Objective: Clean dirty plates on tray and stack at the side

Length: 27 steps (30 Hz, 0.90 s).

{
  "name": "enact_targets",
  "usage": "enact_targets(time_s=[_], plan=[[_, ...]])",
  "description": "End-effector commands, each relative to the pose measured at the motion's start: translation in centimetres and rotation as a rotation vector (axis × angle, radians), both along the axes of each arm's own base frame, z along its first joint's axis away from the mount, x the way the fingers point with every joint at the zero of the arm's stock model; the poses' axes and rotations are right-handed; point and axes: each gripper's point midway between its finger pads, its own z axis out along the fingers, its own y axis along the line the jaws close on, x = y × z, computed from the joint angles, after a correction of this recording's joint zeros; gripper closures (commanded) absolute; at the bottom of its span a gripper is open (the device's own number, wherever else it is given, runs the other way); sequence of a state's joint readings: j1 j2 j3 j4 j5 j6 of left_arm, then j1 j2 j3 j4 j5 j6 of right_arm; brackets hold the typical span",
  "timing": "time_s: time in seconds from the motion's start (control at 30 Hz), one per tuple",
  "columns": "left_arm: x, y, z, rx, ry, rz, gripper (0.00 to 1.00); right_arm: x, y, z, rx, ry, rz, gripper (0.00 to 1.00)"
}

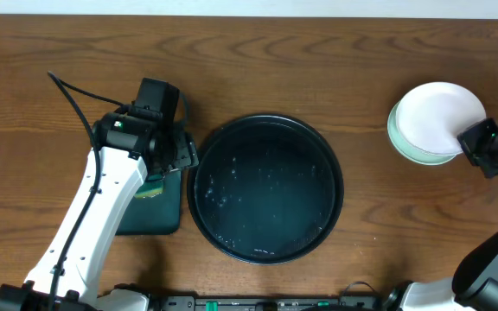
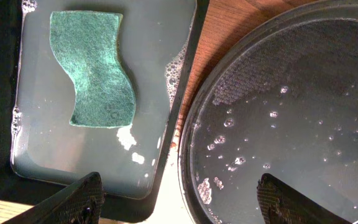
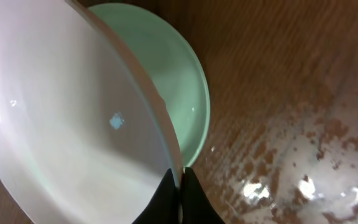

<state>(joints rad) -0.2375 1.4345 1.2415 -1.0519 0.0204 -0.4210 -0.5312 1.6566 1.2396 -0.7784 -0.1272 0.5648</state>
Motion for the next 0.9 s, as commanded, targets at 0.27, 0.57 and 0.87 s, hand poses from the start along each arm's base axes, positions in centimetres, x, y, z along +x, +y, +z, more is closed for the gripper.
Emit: enact_targets(time_s=[0.27, 0.57, 0.87], plan=[[0.0, 0.0, 0.1, 0.008, 0.002, -0.010, 0.20, 0.6, -0.2, -4.4, 0.074, 0.068, -0.037, 0.99], [-0.2, 0.1, 0.0, 0.010, 0.009, -0.010, 0.20, 1.2, -0.3, -4.2, 0.068, 0.041, -0.022, 0.32], [-0.1, 0.0, 0.1, 0.009, 0.004, -0.010, 0.20, 2.9, 2.4, -0.7, 0.053, -0.091, 0.230, 0.28]])
